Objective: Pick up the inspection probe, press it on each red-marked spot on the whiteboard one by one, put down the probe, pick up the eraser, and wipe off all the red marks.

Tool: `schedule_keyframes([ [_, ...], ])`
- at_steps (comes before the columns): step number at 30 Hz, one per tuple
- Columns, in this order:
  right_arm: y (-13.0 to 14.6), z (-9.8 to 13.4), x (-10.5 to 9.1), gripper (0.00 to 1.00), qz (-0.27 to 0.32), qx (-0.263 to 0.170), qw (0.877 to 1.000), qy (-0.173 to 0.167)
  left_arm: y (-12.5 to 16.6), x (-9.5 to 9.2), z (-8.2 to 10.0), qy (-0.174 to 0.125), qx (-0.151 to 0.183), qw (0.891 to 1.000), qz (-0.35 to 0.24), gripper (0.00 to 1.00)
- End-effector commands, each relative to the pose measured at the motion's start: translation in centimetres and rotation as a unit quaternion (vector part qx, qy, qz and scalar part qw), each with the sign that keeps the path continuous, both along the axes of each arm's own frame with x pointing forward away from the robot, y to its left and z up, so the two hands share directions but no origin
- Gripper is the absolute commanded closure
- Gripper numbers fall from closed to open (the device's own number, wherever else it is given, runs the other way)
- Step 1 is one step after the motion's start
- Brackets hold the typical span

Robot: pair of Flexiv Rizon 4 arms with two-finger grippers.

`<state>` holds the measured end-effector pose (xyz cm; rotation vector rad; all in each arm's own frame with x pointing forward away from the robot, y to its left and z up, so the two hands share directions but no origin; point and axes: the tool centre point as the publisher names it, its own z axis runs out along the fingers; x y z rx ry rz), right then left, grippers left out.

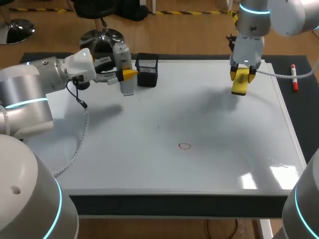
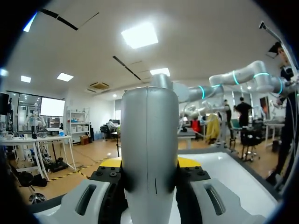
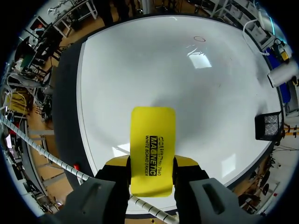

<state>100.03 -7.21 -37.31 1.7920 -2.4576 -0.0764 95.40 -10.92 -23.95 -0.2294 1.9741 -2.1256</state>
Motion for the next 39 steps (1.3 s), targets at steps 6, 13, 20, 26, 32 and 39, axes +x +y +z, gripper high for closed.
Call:
schedule_keyframes([
  [6,-0.1,0.1,0.0,1.00,0.001,-0.001,1.000,-0.001,-2.6,-3.6,1.2,-0.010,-0.003,0.999,-0.041,1.00],
  [13,-0.1,0.1,0.0,1.00,0.001,-0.001,1.000,-0.001,-5.8,-5.8,0.9,0.003,-0.008,0.995,-0.097,1.00],
  [20,-0.1,0.1,0.0,1.00,0.001,-0.001,1.000,-0.001,-9.4,-8.1,0.1,0.021,-0.012,0.988,-0.152,1.00],
  [26,-0.1,0.1,0.0,1.00,0.001,-0.001,1.000,-0.001,-11.5,-10.0,-0.6,0.038,-0.017,0.980,-0.194,1.00],
  [32,-0.1,0.1,0.0,1.00,0.001,-0.001,1.000,-0.001,-12.8,-11.6,-1.2,0.050,-0.019,0.972,-0.228,1.00],
  [39,-0.1,0.1,0.0,1.00,0.001,-0.001,1.000,-0.001,-14.5,-13.3,-1.4,0.055,-0.017,0.964,-0.261,1.00],
])
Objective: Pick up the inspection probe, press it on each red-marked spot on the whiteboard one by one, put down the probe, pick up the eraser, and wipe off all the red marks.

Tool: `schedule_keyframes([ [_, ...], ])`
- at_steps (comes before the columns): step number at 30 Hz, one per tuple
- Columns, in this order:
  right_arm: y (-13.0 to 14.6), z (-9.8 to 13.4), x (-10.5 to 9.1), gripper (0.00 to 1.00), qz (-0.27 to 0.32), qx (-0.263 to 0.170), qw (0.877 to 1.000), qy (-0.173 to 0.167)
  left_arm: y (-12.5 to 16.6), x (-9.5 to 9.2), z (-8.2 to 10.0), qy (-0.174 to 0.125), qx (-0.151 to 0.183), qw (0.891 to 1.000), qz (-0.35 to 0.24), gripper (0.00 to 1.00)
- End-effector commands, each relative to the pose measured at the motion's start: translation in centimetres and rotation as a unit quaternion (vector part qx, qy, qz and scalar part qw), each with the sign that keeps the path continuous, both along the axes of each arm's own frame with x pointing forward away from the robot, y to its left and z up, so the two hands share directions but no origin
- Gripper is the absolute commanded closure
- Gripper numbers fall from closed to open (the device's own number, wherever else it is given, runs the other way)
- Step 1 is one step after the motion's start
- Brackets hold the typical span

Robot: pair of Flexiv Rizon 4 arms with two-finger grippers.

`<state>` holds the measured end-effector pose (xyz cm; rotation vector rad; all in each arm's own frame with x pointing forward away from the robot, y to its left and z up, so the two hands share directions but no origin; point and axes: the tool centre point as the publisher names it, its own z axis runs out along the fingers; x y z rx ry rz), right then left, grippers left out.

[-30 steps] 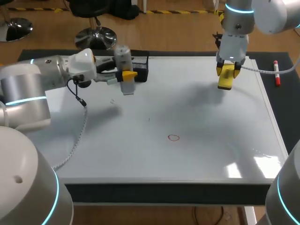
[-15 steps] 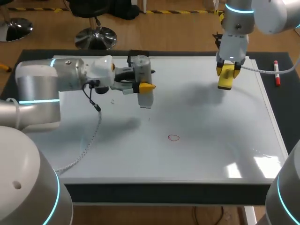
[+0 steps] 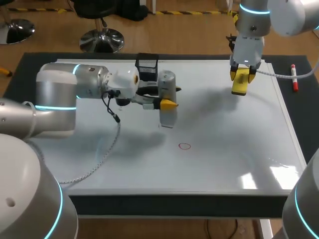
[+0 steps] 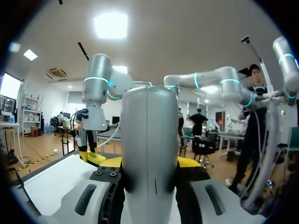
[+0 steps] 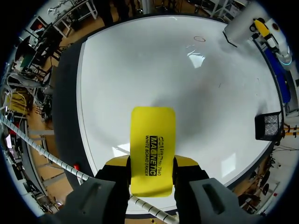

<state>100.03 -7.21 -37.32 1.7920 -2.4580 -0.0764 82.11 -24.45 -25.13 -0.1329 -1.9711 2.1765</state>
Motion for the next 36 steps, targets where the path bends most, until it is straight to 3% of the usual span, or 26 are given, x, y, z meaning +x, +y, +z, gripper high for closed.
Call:
schedule_keyframes([
  [1,-0.1,0.2,0.0,1.00,0.001,-0.001,1.000,-0.001,-1.2,-0.3,-0.2,0.001,-0.003,1.000,-0.026,1.00],
  [14,-0.1,0.2,0.0,1.00,0.001,-0.001,1.000,-0.001,-3.1,-3.0,-1.4,0.017,0.007,0.997,-0.080,1.00],
  [24,-0.1,0.2,0.0,1.00,0.001,-0.001,1.000,-0.001,-3.4,-3.9,-2.6,0.027,0.017,0.995,-0.092,1.00],
  [36,-0.1,0.2,0.0,1.00,0.001,-0.001,1.000,-0.001,-4.3,-4.0,-4.4,0.028,-0.016,0.992,-0.118,1.00],
])
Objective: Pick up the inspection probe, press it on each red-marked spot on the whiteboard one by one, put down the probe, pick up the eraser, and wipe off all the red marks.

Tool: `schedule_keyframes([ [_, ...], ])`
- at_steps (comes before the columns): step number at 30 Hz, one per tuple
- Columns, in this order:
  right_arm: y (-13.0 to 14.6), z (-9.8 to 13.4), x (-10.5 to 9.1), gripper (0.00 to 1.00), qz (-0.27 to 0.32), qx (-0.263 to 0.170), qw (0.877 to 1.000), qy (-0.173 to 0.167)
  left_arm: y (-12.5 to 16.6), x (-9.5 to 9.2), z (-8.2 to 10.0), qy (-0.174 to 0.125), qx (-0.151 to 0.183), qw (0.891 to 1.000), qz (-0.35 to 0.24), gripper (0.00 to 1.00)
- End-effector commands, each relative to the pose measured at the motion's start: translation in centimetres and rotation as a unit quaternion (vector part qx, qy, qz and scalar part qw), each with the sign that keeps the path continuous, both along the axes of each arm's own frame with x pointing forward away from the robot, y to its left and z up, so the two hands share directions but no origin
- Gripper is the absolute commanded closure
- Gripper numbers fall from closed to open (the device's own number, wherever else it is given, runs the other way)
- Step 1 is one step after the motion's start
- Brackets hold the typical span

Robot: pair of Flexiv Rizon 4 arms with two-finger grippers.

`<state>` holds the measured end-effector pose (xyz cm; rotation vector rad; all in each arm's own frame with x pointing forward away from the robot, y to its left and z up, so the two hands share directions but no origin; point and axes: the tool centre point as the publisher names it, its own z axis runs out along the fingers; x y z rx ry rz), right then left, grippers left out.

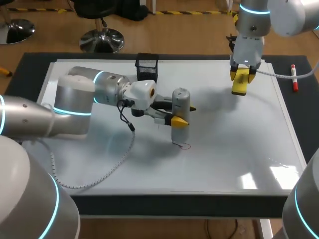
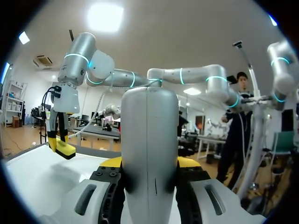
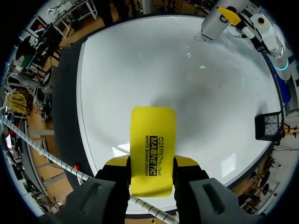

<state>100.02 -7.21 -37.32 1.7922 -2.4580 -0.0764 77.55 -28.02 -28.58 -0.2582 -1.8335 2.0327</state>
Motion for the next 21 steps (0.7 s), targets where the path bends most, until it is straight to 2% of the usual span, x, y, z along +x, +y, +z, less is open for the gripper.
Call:
schedule_keyframes([
  [1,-0.12,0.16,-0.02,1.00,0.001,-0.001,1.000,-0.001,-0.81,0.50,-1.06,-0.001,-0.014,1.000,-0.017,1.00],
  [21,-0.12,0.16,-0.02,1.00,0.001,-0.001,1.000,-0.001,-1.25,0.09,-1.86,0.003,-0.011,1.000,-0.025,1.00],
])
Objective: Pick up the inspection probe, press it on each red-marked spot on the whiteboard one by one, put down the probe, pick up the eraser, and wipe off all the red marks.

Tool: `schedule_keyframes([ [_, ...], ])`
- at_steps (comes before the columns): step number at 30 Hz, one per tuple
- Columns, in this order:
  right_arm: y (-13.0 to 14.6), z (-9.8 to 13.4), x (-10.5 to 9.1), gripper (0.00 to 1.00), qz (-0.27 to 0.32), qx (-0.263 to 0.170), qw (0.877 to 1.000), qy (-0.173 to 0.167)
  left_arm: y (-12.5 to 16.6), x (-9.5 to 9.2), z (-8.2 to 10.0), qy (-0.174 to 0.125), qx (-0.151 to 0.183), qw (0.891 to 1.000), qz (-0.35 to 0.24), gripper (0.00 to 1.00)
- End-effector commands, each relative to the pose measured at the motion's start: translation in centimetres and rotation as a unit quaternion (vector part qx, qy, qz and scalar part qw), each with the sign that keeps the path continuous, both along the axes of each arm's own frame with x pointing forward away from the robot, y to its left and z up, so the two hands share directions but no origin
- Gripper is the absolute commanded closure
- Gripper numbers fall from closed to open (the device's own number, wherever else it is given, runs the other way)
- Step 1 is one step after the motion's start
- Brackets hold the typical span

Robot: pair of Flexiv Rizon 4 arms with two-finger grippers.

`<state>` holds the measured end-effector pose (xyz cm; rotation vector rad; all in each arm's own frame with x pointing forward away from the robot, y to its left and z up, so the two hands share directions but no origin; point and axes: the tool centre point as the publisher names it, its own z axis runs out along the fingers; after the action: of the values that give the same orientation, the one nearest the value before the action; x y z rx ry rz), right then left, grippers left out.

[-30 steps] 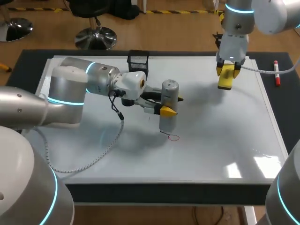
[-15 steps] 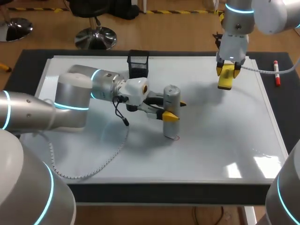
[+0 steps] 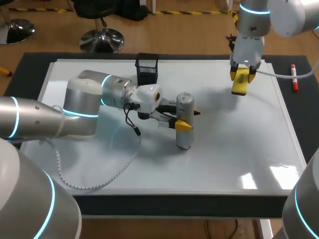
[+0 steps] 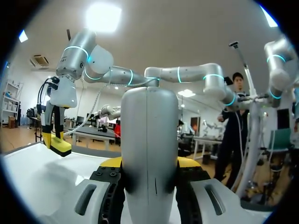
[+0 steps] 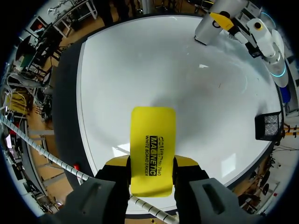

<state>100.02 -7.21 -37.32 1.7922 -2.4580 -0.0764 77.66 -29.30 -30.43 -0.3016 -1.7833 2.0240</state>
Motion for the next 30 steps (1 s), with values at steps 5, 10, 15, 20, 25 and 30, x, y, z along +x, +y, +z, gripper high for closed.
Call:
schedule_keyframes([
  [5,-0.12,0.16,-0.02,1.00,0.001,-0.001,1.000,-0.001,0.06,-0.16,-0.32,0.004,0.004,1.000,-0.006,1.00],
  [10,-0.12,0.16,-0.02,1.00,0.001,-0.001,1.000,-0.001,0.07,-0.29,-0.43,-0.001,-0.001,1.000,-0.015,1.00],
  [15,-0.12,0.16,-0.02,1.00,0.001,-0.001,1.000,-0.001,0.11,-0.44,-0.55,-0.001,-0.002,1.000,-0.019,1.00],
  [20,-0.12,0.16,-0.02,1.00,0.001,-0.001,1.000,-0.001,0.13,-0.49,-0.61,-0.002,-0.002,1.000,-0.021,1.00],
  [25,-0.12,0.16,-0.02,1.00,0.001,-0.001,1.000,-0.001,0.09,-0.55,-0.63,-0.003,-0.002,1.000,-0.024,1.00],
  [30,-0.12,0.16,-0.02,1.00,0.001,-0.001,1.000,-0.001,0.08,-0.57,-0.63,-0.003,-0.001,1.000,-0.026,1.00],
])
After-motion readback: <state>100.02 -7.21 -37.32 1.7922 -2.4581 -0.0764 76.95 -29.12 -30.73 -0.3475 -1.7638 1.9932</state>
